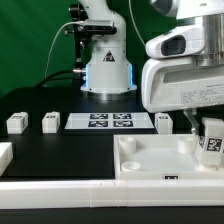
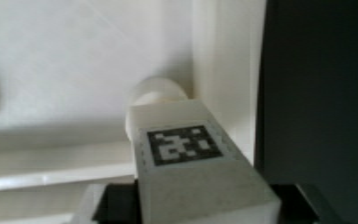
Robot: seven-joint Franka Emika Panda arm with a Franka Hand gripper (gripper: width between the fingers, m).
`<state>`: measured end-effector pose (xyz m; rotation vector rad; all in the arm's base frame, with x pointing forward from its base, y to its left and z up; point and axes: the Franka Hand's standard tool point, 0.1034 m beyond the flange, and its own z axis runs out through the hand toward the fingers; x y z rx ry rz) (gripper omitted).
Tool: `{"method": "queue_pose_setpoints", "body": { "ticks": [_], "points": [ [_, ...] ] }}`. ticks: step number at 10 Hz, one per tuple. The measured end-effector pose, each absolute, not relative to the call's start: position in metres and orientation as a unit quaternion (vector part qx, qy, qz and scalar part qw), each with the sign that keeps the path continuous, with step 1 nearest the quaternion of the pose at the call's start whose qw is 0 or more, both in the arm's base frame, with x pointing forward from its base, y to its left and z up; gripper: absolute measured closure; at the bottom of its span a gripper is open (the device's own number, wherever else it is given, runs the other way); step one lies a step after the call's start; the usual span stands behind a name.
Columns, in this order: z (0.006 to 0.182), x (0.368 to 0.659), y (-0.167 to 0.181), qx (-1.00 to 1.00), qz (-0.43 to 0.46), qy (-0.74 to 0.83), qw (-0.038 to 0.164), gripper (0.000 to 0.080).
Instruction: Assemble one leg
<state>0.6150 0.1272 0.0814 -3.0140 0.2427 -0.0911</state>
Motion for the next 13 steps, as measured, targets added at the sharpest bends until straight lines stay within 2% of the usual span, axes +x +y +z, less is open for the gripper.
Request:
{"method": "queue_pose_setpoints", "body": {
  "ticks": [6,8,11,12,13],
  "points": [
    [0.081,0.617,0.123,-0.913,-0.018,0.403,0.064,0.0482],
    [0.080,0.616,0.128,-0.859,-0.006,0.508,0.071,0.0482],
    [0.080,0.614,0.135,-0.777,0.014,0.624,0.082,0.0490],
    [0.080,0.614,0.135,-0.780,0.014,0.620,0.082,0.0490],
    [0.080,0.614,0.135,-0.785,0.014,0.614,0.082,0.0407]
  ]
}}
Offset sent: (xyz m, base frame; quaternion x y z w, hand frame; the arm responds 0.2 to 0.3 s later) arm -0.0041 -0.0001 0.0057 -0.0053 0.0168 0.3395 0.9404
